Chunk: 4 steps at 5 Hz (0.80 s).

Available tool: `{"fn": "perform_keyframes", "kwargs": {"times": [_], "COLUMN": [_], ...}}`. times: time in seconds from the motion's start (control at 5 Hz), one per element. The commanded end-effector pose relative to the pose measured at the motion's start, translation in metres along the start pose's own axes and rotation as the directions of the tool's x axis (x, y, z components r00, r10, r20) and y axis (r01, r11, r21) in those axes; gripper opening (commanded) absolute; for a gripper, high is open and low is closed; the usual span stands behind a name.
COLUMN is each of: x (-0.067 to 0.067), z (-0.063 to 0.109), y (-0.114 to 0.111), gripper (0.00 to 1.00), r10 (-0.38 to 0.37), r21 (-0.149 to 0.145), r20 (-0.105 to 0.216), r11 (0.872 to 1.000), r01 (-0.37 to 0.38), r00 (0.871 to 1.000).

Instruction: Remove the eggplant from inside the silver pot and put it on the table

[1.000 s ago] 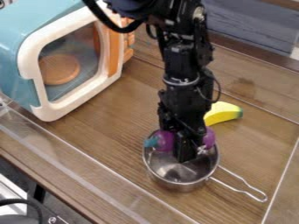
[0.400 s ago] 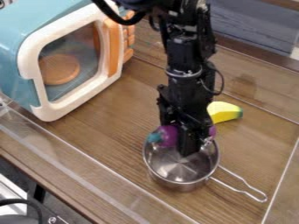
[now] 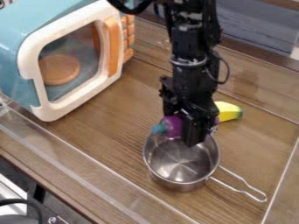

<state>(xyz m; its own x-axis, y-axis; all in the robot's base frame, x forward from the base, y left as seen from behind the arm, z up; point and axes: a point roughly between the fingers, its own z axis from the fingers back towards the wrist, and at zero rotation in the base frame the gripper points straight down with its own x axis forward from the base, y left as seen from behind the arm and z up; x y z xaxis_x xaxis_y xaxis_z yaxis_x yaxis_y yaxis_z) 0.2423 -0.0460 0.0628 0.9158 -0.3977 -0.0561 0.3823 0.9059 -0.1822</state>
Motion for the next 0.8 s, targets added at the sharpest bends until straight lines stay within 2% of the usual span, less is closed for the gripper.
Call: {"fn": "perform_keyframes", "kwargs": {"times": [0.0, 0.2, 0.4, 0.6], "x": [0.009, 0.011, 0.014, 0.016], "z": [0.012, 0.022, 0.027, 0.018], "y": [0.004, 0.006, 0.009, 0.016], "gripper": [0.0, 0.0, 1.0, 1.0], "r10": [0.006, 0.02, 0.039, 0.036], "r21": [0.015, 0.014, 0.016, 0.018], "r20": [0.039, 0.041, 0.05, 0.05], "r11": [1.0, 1.0, 0.999, 0.999], "r01": [-0.007, -0.021, -0.04, -0.037], "r00": [0.999, 0.999, 0.998, 0.998]}}
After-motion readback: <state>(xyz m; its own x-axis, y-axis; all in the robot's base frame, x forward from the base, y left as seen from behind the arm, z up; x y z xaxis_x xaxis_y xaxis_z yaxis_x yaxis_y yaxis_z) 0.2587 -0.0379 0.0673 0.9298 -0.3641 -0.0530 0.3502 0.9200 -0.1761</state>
